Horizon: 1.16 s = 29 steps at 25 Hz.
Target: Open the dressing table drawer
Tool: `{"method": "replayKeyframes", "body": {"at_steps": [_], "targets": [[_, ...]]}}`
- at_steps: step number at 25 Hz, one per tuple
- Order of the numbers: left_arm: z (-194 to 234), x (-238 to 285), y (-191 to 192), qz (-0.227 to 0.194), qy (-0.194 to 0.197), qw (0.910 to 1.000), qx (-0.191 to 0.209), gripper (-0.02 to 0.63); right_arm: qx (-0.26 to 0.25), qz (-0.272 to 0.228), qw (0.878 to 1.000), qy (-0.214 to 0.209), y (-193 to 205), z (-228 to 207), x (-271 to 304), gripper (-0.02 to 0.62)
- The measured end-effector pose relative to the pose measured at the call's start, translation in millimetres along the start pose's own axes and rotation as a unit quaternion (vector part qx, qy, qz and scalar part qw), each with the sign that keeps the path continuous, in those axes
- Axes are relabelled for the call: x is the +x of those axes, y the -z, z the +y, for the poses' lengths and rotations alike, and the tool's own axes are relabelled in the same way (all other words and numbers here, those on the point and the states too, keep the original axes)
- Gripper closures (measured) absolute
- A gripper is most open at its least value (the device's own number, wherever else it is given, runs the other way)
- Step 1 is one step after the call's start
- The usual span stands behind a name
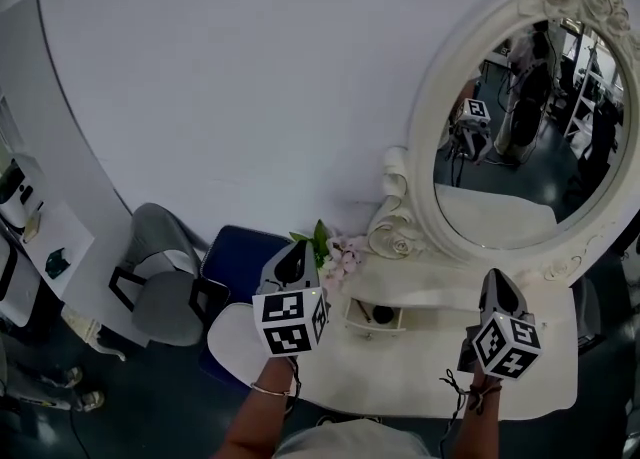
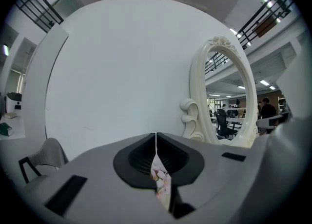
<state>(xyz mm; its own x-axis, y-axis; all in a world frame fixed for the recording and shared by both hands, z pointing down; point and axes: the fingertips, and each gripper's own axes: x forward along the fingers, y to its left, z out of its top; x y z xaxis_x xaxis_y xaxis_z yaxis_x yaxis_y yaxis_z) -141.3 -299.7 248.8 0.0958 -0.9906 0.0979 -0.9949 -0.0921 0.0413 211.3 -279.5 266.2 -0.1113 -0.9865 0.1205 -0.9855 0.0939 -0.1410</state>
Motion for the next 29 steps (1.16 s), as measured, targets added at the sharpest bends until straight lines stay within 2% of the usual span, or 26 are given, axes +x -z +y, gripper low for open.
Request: {"method": "replayKeyframes", "body": {"at_steps": [7,29], "targets": [[-15.2,7.4,8.6,0.012,0.014,0.9998,0.002,0.583,-0.036,0.001,0.999,0.034,4.7,-12.3,-8.3,0.592],[-30.7,6.3,23.6,0.027,0.024,0.9993,0.0,0.583,-0.039,0.012,0.999,0.034,8.1,-22.2,-18.1,0.592]]}}
